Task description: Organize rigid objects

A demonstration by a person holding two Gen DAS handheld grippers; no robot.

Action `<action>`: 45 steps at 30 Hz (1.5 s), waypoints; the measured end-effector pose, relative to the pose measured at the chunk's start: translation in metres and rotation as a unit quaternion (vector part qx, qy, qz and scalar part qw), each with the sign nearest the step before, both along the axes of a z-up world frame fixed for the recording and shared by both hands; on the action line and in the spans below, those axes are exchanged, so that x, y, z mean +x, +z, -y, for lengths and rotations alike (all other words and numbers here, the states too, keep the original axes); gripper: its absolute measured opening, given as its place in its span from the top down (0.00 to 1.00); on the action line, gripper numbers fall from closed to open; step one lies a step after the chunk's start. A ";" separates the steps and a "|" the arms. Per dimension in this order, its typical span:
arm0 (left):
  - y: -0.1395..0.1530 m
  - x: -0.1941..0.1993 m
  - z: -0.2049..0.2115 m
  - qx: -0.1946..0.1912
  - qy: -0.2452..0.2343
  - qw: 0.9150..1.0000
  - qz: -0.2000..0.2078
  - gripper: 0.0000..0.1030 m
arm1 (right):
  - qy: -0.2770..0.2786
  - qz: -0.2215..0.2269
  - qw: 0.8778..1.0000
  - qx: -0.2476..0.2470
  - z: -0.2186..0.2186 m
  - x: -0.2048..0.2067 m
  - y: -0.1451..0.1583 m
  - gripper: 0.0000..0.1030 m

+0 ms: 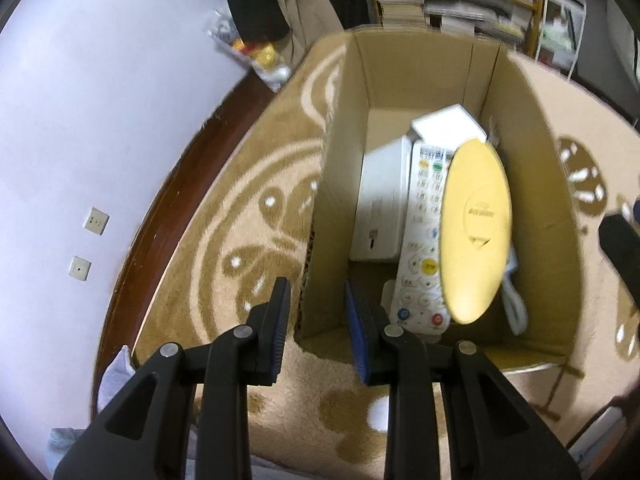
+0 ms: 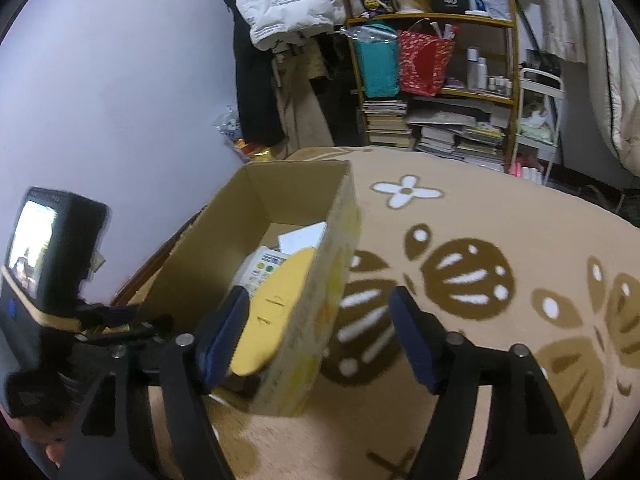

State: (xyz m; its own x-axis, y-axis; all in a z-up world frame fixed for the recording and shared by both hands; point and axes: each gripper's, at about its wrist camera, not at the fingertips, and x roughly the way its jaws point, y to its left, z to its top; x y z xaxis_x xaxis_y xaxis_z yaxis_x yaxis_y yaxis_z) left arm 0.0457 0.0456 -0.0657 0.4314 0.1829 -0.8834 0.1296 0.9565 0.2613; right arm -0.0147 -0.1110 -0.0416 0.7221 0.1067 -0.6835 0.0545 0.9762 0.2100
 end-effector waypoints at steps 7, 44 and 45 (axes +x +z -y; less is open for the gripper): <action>0.022 -0.023 0.001 -0.024 -0.012 0.999 0.040 0.74 | -0.027 0.004 1.000 0.004 0.016 -0.028 0.011 0.16; 0.096 -0.130 0.011 -0.077 -0.092 0.972 0.204 0.03 | -0.093 0.103 0.990 -0.018 0.038 -0.128 0.048 0.00; 0.094 -0.128 0.011 -0.081 -0.091 0.972 0.200 0.03 | -0.092 0.103 0.990 -0.020 0.037 -0.128 0.046 0.00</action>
